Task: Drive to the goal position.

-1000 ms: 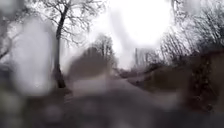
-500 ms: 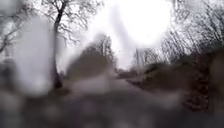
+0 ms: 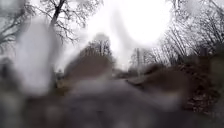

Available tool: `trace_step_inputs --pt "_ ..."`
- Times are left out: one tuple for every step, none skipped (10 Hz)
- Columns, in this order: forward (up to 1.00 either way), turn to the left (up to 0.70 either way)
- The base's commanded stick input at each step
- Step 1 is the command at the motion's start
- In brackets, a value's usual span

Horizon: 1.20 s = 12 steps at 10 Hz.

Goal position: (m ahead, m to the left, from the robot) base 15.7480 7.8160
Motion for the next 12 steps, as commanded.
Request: trace_step_inputs --pt "0.85 0.00" --pt "0.85 0.23" --pt "0.85 0.34" --pt "0.85 0.34" --pt "0.85 0.34" --pt "0.85 0.08" --pt "0.85 0.00" --pt "0.85 0.00" --pt "0.85 0.00" --pt "0.85 0.00" --pt "0.85 0.00" --pt "0.85 0.00"
